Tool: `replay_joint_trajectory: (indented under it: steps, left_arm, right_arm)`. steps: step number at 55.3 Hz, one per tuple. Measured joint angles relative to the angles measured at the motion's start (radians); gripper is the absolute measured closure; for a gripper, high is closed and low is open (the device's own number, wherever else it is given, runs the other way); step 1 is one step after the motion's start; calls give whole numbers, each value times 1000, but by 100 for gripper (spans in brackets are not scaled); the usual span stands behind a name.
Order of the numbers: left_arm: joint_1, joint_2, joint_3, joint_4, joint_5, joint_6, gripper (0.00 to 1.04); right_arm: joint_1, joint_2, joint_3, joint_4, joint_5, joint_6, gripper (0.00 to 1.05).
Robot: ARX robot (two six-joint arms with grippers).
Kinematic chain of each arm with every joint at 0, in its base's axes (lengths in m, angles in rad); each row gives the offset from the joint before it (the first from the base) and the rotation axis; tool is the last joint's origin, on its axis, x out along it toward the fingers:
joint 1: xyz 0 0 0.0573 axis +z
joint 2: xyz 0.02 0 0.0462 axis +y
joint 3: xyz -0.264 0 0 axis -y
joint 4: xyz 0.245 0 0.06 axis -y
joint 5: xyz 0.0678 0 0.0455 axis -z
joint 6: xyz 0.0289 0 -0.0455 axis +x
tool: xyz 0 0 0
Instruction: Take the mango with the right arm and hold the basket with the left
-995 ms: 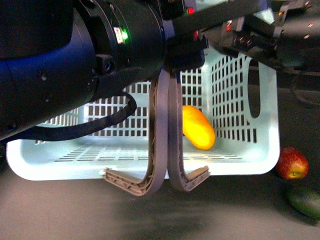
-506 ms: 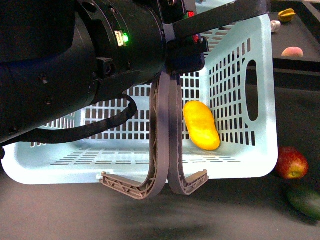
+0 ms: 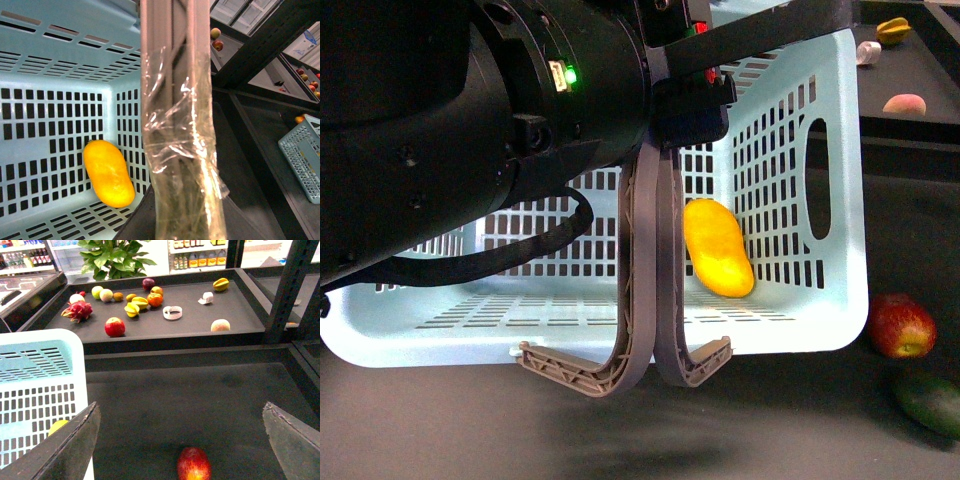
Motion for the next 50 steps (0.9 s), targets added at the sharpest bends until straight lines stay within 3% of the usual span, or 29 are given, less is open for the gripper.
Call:
replay_joint_trajectory:
  steps: [4, 11, 17, 23, 27, 33, 50]
  left_arm:
    - [1, 0, 0, 0, 0, -3, 97]
    - [0, 0, 0, 0, 1, 0, 97]
    - [1, 0, 0, 0, 3, -3, 97]
    - [1, 0, 0, 0, 2, -1, 97]
    - [1, 0, 0, 0, 2, -2, 97]
    - [1, 0, 0, 0, 2, -2, 97]
    - [1, 0, 0, 0, 2, -2, 97]
  right_arm:
    - [-3, 5, -9, 29, -17, -10, 10]
    - [7, -11, -91, 237, -56, -48, 31]
    - [25, -55, -119, 235, -41, -60, 47]
    - [49, -123, -156, 198, -18, -66, 70]
    - [103, -164, -170, 172, 58, -68, 82]
    - [143, -224, -187, 135, 68, -69, 102]
    - [145, -345, -244, 76, 74, -72, 103]
